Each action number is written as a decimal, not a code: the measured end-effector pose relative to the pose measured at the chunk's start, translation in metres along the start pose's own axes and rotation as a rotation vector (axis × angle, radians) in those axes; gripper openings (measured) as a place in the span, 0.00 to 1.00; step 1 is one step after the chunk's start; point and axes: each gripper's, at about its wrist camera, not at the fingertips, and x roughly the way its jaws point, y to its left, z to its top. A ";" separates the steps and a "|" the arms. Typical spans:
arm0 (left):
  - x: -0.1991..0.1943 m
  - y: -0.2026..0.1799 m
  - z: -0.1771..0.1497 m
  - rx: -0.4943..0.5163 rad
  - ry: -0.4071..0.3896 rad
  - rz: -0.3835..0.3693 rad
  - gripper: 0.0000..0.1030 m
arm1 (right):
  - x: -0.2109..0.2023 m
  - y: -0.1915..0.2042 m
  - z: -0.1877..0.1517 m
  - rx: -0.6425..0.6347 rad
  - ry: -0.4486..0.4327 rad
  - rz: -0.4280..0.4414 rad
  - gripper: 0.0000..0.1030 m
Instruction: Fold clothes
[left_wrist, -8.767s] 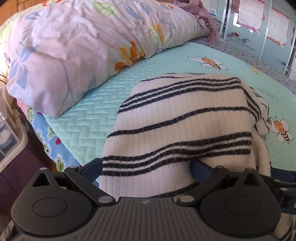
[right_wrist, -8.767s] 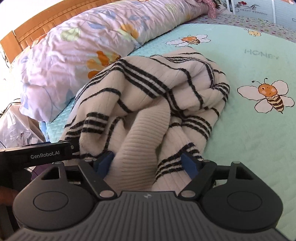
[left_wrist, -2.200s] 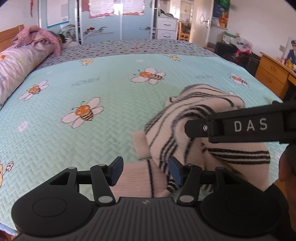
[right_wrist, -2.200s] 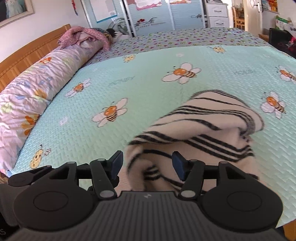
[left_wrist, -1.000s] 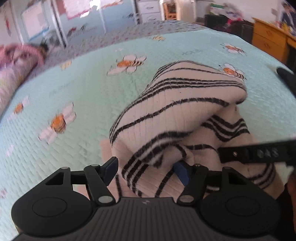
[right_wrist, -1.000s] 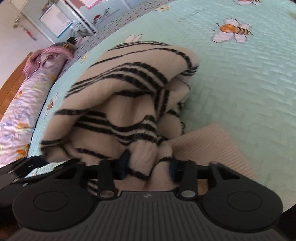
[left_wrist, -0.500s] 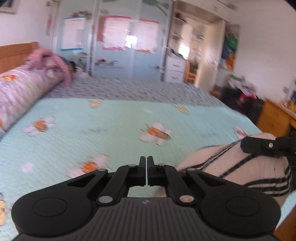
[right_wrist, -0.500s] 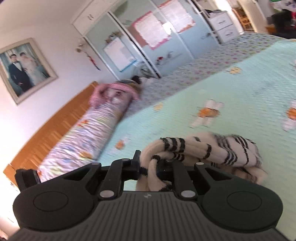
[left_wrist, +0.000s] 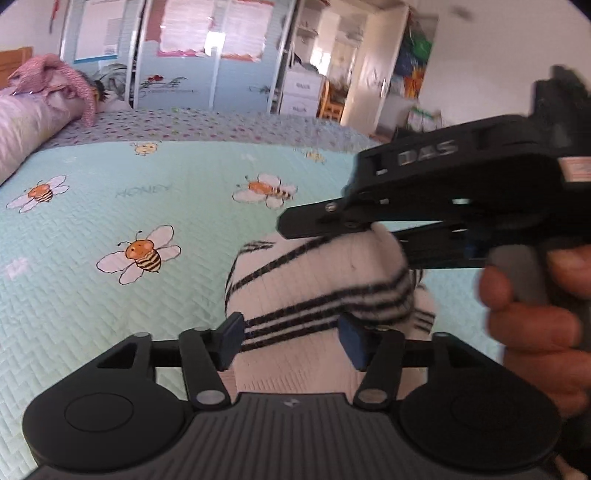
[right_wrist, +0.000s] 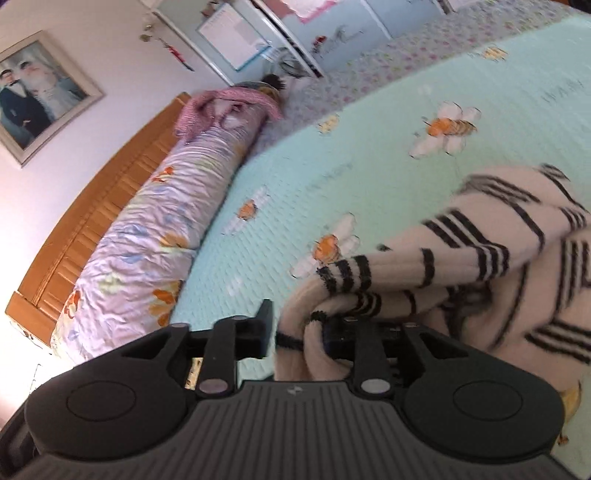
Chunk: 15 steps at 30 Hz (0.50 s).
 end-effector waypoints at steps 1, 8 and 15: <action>0.009 -0.003 0.001 0.009 0.019 0.009 0.62 | -0.006 -0.005 -0.004 0.012 -0.006 -0.005 0.36; 0.052 -0.024 -0.013 0.112 0.119 0.050 0.62 | -0.055 -0.052 -0.023 0.053 -0.039 -0.071 0.57; 0.072 -0.028 -0.022 0.106 0.143 0.094 0.47 | -0.080 -0.130 -0.030 0.248 -0.108 -0.210 0.59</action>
